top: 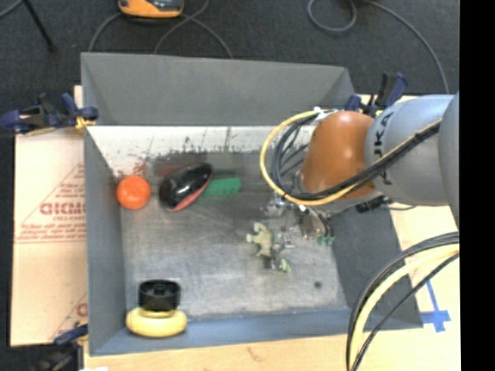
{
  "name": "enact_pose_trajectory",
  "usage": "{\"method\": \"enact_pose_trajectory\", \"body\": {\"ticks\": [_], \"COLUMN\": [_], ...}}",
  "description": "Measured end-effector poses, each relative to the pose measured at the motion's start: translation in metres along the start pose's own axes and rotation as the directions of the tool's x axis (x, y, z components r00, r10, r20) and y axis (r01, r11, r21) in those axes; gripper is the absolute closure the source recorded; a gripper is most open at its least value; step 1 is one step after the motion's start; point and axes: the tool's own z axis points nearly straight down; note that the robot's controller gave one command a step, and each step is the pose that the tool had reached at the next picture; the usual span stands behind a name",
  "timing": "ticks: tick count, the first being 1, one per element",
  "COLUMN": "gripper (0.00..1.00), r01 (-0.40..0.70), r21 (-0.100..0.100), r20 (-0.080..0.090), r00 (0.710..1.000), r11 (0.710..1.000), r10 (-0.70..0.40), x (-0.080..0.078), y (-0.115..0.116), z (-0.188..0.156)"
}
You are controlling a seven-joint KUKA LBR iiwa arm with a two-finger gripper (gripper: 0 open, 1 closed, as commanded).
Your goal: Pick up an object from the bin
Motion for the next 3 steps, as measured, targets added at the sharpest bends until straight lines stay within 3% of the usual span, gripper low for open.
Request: {"method": "enact_pose_trajectory", "body": {"ticks": [1, 2, 3], "gripper": [1.0, 1.0, 1.0], "r01": [-0.002, -0.007, -0.025], "r21": [0.003, 0.005, 0.004], "r20": [-0.026, -0.027, -0.03], "r00": [1.0, 1.0, 0.999], "r11": [1.0, 1.0, 1.0], "r10": [0.002, 0.007, 0.025], "x": [0.008, -0.001, -0.001], "y": [-0.006, -0.009, -0.002], "z": [-0.035, -0.07, -0.143]}}
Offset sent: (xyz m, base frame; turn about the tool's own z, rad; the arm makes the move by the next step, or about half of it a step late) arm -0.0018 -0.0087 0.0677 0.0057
